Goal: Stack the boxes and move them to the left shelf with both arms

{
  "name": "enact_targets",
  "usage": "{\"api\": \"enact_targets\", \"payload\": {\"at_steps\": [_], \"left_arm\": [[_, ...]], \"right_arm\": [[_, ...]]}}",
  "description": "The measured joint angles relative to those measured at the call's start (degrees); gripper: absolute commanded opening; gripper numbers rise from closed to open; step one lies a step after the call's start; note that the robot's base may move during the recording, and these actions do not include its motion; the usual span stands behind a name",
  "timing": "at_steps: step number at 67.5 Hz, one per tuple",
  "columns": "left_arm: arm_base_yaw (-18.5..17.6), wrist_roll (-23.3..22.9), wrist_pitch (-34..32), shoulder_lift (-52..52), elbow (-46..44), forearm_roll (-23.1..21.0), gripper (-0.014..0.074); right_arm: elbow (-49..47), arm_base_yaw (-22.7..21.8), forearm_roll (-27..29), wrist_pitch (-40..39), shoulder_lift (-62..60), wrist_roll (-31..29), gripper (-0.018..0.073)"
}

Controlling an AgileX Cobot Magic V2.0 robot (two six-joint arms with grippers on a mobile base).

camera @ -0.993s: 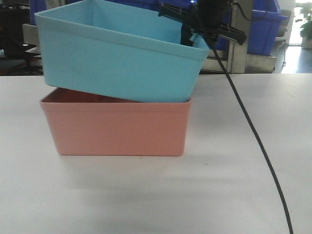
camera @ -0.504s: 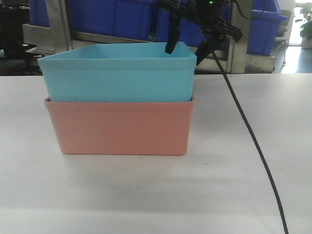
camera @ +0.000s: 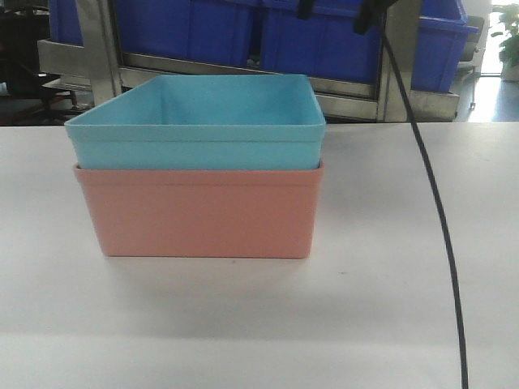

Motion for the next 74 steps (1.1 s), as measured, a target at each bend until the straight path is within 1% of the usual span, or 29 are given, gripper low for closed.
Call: {"api": "enact_targets", "payload": {"at_steps": [2, 6, 12, 14, 18, 22, 24, 28, 41, 53, 63, 74], "left_arm": [[0.12, 0.0, 0.0, 0.0, 0.0, -0.14, 0.0005], [0.24, 0.0, 0.0, 0.0, 0.0, -0.14, 0.005], [0.24, 0.0, 1.19, 0.13, -0.86, -0.14, 0.0182], [0.24, 0.0, 2.06, 0.49, -1.58, -0.26, 0.0263], [0.24, 0.0, 4.1, 1.5, -3.2, -0.48, 0.0381], [0.24, 0.0, 6.26, 3.05, -5.76, -0.74, 0.0461], [0.24, 0.0, 7.29, 4.12, -6.92, -1.01, 0.0484], [0.24, 0.0, 9.81, 6.14, -9.88, -1.67, 0.0502], [0.24, -0.23, 18.13, 15.36, -21.0, -4.39, 0.0503], [0.24, -1.69, 25.97, 27.14, -35.7, -5.09, 0.0505], [0.24, -1.78, 30.32, 36.69, -46.87, -5.22, 0.0505], [0.24, -1.81, 32.2, 45.72, -56.95, -5.28, 0.0517]], "right_arm": [[-0.07, 0.0, -0.42, 0.94, -0.27, -0.51, 0.0561], [-0.15, 0.0, -0.98, 1.66, -0.38, -1.68, 0.0561], [-0.15, 0.0, -1.08, 1.88, -0.38, -3.21, 0.0561], [-0.15, 0.0, -1.08, 1.88, -0.38, -3.49, 0.0561], [-0.15, 0.0, -0.81, 1.88, -0.38, -3.9, 0.0561], [-0.15, 0.0, -0.81, 1.88, -0.38, -4.26, 0.0561], [-0.15, 0.0, -0.81, 1.88, -0.38, -4.28, 0.0561], [-0.15, 0.0, -0.81, 1.88, -0.38, -4.5, 0.0561], [0.42, 0.0, -0.72, 1.88, -0.28, -5.5, 0.0561], [0.52, 0.0, 1.18, 1.88, 1.3, -5.71, 0.0561], [0.64, 0.0, 3.6, 1.88, 2.27, -5.76, 0.0561], [0.64, 0.0, 3.99, 1.55, 3.11, -5.76, 0.0561]]}}
